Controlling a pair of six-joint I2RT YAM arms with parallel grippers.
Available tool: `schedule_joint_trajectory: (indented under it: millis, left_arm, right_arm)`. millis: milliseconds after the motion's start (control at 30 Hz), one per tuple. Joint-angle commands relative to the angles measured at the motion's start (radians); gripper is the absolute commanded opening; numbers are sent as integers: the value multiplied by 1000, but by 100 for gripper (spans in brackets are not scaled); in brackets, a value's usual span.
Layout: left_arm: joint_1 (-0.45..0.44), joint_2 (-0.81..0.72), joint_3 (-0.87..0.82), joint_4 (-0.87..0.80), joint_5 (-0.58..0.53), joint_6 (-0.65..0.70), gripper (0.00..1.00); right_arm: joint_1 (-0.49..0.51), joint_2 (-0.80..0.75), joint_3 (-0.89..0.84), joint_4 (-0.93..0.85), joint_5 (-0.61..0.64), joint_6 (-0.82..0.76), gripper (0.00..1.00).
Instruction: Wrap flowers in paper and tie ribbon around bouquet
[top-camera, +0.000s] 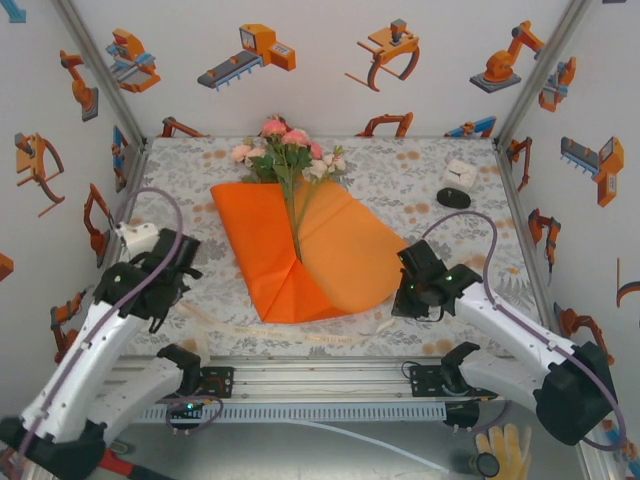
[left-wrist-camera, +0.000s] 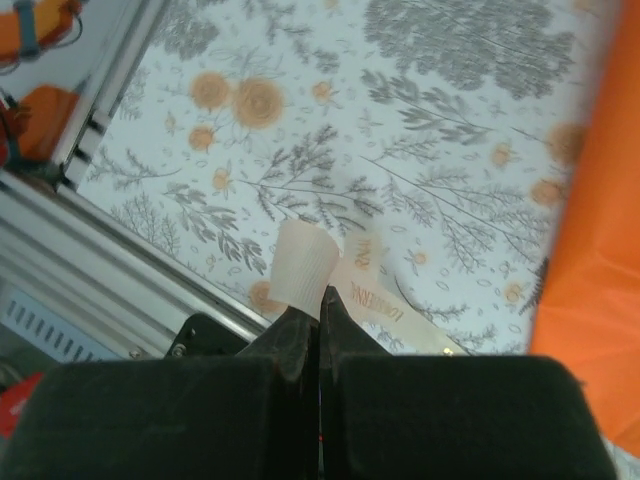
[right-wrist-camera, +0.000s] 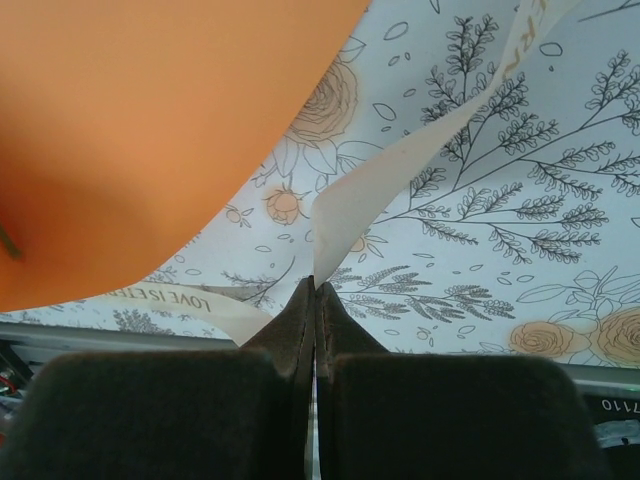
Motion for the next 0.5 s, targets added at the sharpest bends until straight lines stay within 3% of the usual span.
schedule_joint_trajectory:
  millis: [0, 167, 300, 467]
  left_arm:
    - [227, -14, -79, 158, 299, 172, 0]
    - [463, 128, -196, 349, 476, 135, 0]
    - [529, 258, -177, 441, 428, 69, 0]
    - [629, 467, -71, 563, 484, 110, 0]
  right_arm:
    - [11, -33, -35, 30, 30, 48, 0]
    - [13, -37, -80, 80, 48, 103, 0]
    - [14, -19, -116, 149, 89, 129, 0]
    - [16, 55, -149, 314, 60, 178, 0]
